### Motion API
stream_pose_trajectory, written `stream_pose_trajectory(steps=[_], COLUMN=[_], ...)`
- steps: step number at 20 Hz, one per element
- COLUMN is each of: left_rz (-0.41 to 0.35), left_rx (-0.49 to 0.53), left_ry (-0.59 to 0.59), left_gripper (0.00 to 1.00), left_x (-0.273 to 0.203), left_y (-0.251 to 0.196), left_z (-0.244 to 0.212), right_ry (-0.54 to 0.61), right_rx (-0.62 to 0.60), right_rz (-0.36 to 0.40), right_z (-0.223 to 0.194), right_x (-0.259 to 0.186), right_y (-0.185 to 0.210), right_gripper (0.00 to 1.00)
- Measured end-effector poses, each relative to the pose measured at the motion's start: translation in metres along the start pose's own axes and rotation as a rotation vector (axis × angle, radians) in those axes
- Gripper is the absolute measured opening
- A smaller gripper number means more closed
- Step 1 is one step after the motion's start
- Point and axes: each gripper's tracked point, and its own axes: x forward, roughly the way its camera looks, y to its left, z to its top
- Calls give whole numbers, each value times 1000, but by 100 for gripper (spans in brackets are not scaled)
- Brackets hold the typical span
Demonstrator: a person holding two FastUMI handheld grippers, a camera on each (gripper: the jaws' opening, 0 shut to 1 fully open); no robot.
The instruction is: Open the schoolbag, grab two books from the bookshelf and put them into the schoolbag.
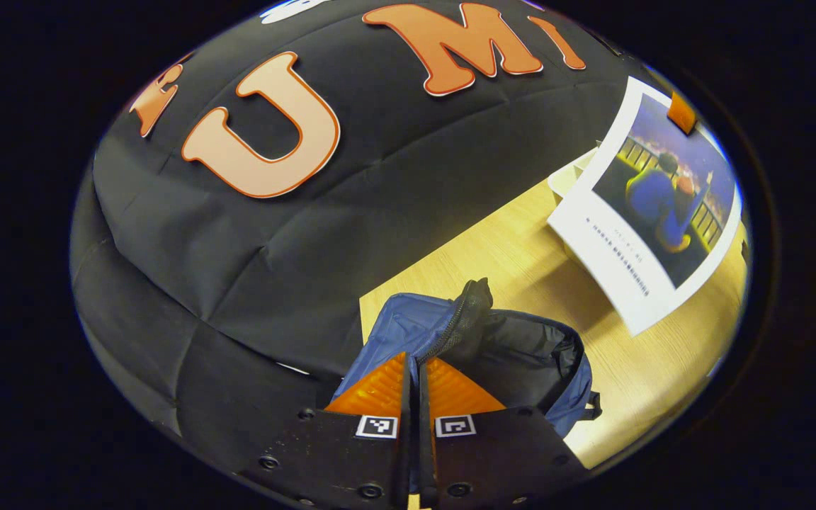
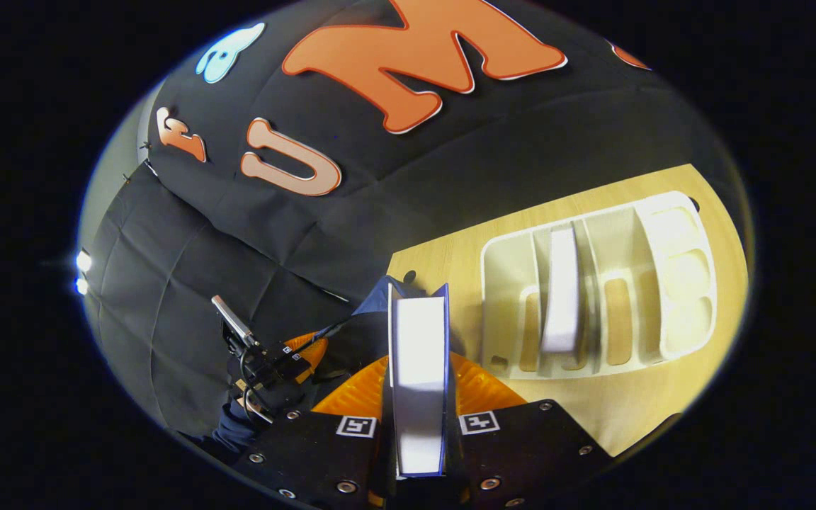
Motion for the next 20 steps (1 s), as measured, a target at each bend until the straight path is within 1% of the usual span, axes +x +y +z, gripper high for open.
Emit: stream_pose_trajectory(steps=[2,4,7,10,13,16,20], left_rz=[-20,-53,-77,-91,-99,-117,-132], left_rx=[1,-4,0,-20,-48,-70,-99], left_ry=[-18,-36,-51,-60,-62,-62,-40], left_gripper=[5,5,6,5,6,6,6], left_x=[-1,1,4,6,5,5,9], left_y=[0,-3,-1,1,4,7,14], left_z=[-3,-1,-1,0,3,7,7], right_ry=[-18,-13,-3,-8,-5,10,22], right_rx=[23,67,125,144,160,171,189], right_rz=[-20,-28,-58,-84,-82,-85,-99], right_z=[-12,-26,-45,-58,-72,-82,-95], right_x=[18,35,57,68,80,100,130], right_y=[11,21,25,28,38,46,46], right_gripper=[28,28,28,28,28,28,28])
